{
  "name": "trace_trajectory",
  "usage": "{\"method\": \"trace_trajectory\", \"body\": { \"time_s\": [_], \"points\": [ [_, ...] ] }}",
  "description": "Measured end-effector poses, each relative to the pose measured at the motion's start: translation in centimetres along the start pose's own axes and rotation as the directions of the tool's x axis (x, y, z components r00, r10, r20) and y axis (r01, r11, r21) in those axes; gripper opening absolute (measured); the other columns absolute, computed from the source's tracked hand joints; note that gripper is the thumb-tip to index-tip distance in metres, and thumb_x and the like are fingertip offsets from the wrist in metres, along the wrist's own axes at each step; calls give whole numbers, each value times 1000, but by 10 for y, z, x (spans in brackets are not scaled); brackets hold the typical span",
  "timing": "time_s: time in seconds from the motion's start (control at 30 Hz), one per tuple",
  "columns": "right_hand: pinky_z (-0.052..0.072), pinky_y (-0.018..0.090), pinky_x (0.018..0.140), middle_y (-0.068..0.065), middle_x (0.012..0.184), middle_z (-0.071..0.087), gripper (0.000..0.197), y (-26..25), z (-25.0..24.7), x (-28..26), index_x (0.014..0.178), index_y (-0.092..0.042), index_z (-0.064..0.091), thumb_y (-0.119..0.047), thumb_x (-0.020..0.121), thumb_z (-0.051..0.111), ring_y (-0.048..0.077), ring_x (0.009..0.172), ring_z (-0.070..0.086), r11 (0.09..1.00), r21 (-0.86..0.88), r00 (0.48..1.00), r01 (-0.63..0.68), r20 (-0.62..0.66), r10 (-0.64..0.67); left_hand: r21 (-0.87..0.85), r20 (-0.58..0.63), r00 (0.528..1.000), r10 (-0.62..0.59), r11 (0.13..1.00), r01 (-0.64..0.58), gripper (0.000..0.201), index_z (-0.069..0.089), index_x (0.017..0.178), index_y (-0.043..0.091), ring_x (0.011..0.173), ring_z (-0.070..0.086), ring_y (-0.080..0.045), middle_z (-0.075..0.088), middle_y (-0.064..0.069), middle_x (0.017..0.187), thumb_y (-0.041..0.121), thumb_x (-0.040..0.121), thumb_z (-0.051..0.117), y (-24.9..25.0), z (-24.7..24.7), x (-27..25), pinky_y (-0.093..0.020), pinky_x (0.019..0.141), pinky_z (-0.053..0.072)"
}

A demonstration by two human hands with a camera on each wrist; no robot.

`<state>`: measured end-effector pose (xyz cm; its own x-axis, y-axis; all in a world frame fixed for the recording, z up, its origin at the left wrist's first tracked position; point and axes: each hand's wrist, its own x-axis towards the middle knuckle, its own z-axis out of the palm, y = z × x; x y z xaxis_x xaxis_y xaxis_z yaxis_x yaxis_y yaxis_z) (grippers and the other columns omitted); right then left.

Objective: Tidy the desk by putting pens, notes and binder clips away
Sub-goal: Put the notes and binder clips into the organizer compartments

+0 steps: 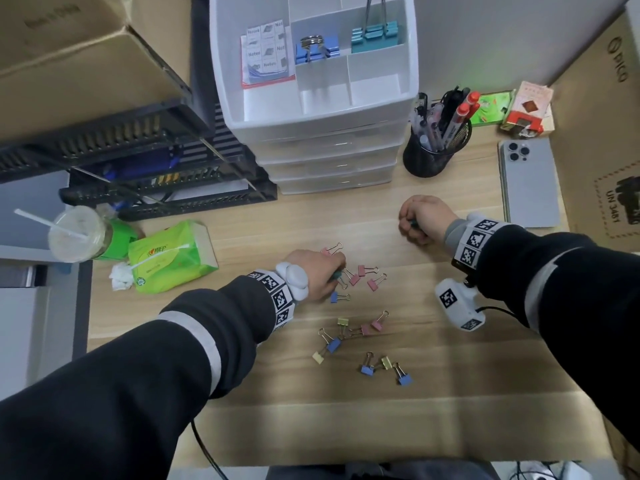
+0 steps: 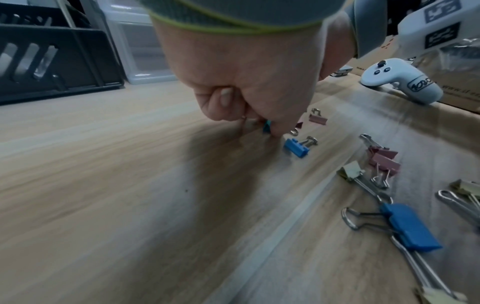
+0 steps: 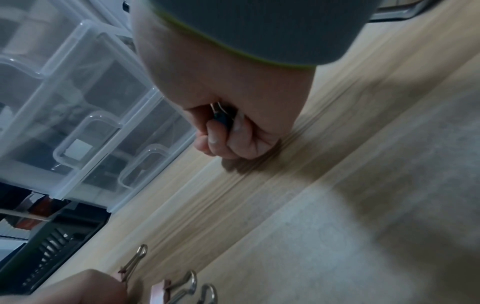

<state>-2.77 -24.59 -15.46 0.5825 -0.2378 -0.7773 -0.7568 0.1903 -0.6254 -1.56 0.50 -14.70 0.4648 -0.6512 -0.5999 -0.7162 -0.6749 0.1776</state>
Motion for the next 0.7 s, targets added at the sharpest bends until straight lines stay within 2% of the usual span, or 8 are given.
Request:
{"method": "trace_trajectory", "body": {
  "time_s": [0.07,0.13,0.27,0.33,0.4,0.5,0.6,0.7],
  "points": [
    [25,10,40,13,55,43,24,0,2,0,67,-10,45,2,81,30,11,39,30,999,10,999,-44,23,44,12,2,1000,3,1000,-3,30,51,118,21,91,64,-33,67,-6,107,38,94,48,3,-2,0,-30,70,42],
    [23,10,39,11,57,39,19,-2,2,-5,65,-12,42,-5,81,34,13,46,27,990,-9,988,-142,58,143,9,-22,1000,7,1000,-7,33,56,113,17,88,64,-32,68,-6,104,42,92,49,5,-6,-2,-31,69,46],
    [19,13,37,7,58,43,16,3,9,-17,69,-14,44,-15,84,40,15,45,30,975,27,964,-219,159,212,-109,-139,990,-26,994,11,39,58,113,17,84,65,-29,71,-3,100,47,89,53,7,-18,-11,-33,69,51],
    [22,13,35,6,59,45,18,10,18,-27,69,-15,44,-18,87,40,14,42,35,945,73,924,-319,246,293,-144,-209,978,-13,989,-18,34,55,105,16,77,62,-29,70,-2,92,45,88,57,12,-33,-16,-32,64,46],
    [32,15,37,8,61,50,20,13,34,-40,72,-15,44,-17,91,40,16,41,44,891,150,861,-428,365,353,-152,-270,963,6,987,-49,32,53,100,14,69,55,-30,63,-2,81,42,87,60,19,-53,-18,-32,59,41],
    [44,20,36,10,58,59,27,4,57,-67,82,-8,49,-20,100,33,20,37,55,874,204,809,-442,512,289,-129,-326,945,35,988,-81,29,55,100,12,68,51,-29,60,-2,79,38,87,62,31,-80,-22,-33,59,40],
    [48,21,43,3,57,64,35,-5,67,-82,79,-10,54,-24,101,30,16,46,62,883,258,807,-392,556,196,-114,-319,945,73,987,-114,27,58,103,12,78,58,-30,67,-7,93,34,86,61,36,-92,-26,-36,65,46],
    [54,26,51,8,65,67,41,-11,67,-89,76,-8,61,-26,101,33,21,56,67,845,342,807,-410,567,162,-133,-340,938,68,984,-119,27,57,104,10,84,59,-30,65,-8,98,29,84,61,39,-96,-32,-40,70,49]
  ]
}}
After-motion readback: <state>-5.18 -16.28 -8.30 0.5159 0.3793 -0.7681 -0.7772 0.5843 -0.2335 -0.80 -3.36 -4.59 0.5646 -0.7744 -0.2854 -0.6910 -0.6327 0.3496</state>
